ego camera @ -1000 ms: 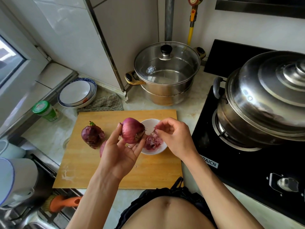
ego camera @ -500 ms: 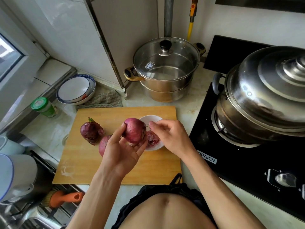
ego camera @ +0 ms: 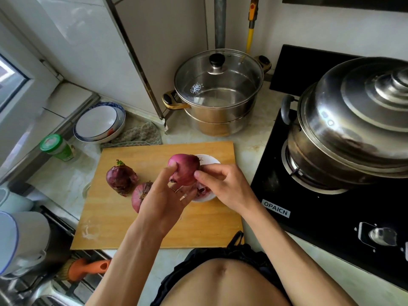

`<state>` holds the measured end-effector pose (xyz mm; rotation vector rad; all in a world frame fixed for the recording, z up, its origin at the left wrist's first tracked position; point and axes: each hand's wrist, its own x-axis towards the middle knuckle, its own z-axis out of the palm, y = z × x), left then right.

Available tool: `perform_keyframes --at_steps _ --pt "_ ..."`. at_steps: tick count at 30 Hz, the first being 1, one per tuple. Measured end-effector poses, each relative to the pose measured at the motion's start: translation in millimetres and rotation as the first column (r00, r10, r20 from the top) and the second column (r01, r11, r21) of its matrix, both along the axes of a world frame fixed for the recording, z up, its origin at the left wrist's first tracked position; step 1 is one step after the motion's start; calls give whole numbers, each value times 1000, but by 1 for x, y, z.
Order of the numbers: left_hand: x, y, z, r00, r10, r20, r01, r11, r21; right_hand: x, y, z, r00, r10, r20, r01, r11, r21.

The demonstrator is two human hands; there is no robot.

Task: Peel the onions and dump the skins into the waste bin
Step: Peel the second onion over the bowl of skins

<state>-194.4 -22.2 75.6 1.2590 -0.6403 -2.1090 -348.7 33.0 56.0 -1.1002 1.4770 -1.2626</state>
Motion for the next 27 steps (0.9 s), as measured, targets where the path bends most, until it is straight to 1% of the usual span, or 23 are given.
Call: perform_keyframes --at_steps 3,8,13,15,18,19,23,27 --pt "1 1 -2 1000 17 -4 -17 1000 -19 -1 0 2 1000 -12 -8 12 1000 1" --pt "8 -3 -7 995 31 -96 -37 998 -60 -5 -1 1 999 -28 21 28 1000 -6" --pt "14 -5 -9 998 -33 -56 25 988 -150 -5 -1 -1 999 -36 4 36 999 -8" --pt "15 -6 -10 997 -58 -42 49 980 -191 -5 -3 -2 999 -36 41 35 999 27" --pt "15 -5 -11 996 -82 -28 73 970 -233 -7 -6 -4 984 -65 167 47 993 105" --pt "14 -4 -11 996 -86 -12 81 967 -241 -7 -7 -6 979 -87 185 64 990 124" --pt "13 0 -11 998 -57 35 64 966 -249 -5 -6 -6 983 -130 131 111 984 141" --pt "7 6 -10 998 -68 10 69 972 -223 -3 -2 -6 977 -196 83 189 978 85"
